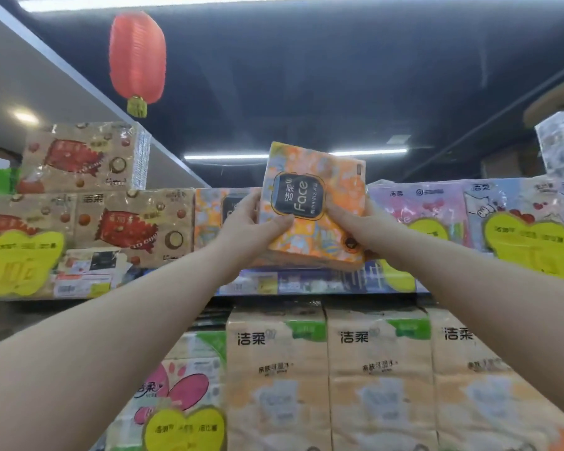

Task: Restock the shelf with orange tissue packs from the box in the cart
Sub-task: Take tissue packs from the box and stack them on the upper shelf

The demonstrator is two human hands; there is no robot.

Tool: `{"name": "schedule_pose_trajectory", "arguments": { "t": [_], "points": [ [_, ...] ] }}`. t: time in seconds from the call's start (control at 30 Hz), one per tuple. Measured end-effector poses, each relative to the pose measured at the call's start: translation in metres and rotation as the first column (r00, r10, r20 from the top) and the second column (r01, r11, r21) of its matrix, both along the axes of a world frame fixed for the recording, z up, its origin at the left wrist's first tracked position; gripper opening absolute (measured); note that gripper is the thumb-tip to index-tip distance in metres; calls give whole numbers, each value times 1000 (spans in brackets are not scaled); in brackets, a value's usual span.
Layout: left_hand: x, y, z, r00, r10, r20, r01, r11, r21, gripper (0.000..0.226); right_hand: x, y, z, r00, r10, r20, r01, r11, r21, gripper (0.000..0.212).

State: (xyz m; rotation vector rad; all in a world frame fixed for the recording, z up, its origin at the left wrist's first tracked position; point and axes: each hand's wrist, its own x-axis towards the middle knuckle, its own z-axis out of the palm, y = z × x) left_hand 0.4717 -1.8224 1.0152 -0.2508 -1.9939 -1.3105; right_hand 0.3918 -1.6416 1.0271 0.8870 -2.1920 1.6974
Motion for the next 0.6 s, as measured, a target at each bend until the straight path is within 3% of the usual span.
{"name": "schedule_pose_trajectory", "arguments": {
  "t": [0.13, 0.2, 0.37, 0.5, 0.6],
  "points": [
    [-26, 4, 16, 996, 84, -34, -85, 996, -30, 45, -25, 2, 23, 993, -28, -112, 30, 1000, 11, 37],
    [-38, 10, 23, 986, 156, -64, -159, 986, -53, 34, -37, 3, 33, 984, -73, -162, 76, 997, 10, 48],
    [-58, 18, 27, 933, 328, -148, -345, 933, -103, 38, -60, 1, 48, 952, -187, -241, 201, 979, 33, 85],
    [-69, 17, 21, 889, 415, -190, -442, 888, -129, 44, -65, -2, 52, 939, -232, -253, 263, 960, 95, 85],
    [-72, 18, 15, 866, 448, -224, -488, 855, -177, 49, -67, -1, 51, 949, -220, -225, 255, 957, 140, 120]
  ]
}}
